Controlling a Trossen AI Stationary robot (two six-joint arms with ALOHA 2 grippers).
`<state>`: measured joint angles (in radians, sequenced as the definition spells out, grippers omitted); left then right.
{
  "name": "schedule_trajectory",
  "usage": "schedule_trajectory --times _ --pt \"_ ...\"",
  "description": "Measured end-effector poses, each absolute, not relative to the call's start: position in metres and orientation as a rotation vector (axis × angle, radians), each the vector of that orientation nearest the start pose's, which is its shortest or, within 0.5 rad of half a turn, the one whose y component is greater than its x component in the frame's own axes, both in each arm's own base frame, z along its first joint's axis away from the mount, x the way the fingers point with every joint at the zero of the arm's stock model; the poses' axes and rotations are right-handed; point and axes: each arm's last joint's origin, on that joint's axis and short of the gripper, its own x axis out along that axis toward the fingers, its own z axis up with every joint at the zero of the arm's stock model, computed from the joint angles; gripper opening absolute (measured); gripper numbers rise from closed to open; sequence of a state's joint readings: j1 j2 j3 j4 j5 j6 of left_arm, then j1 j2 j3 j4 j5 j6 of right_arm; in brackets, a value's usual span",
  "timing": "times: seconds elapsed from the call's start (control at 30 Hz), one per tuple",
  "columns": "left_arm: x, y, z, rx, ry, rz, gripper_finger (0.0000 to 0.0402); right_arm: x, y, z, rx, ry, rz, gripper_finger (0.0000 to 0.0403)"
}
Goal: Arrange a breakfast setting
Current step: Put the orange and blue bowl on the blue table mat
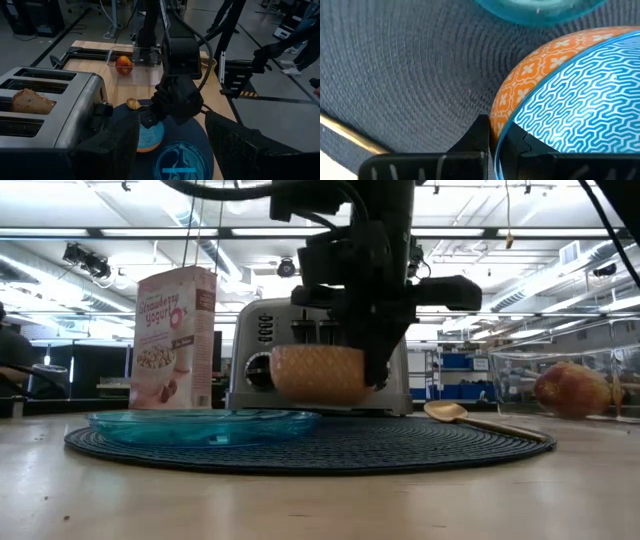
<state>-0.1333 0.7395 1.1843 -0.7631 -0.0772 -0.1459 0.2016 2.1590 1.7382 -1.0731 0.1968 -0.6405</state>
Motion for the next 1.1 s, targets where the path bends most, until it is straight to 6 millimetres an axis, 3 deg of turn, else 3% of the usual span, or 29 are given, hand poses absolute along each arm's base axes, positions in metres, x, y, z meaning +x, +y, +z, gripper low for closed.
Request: schedule_trajectory --times 0.7,1.1 --pt "0.111 -0.013 0.411 -0.114 0.321 -0.032 0.0231 0.413 0.090 0.181 -0.706 1.412 0.536 0.0020" --pt "0.111 -0.013 0.411 -0.137 0.323 -0.033 0.0231 0.415 0.094 0.181 -0.693 1.383 0.492 0.0076"
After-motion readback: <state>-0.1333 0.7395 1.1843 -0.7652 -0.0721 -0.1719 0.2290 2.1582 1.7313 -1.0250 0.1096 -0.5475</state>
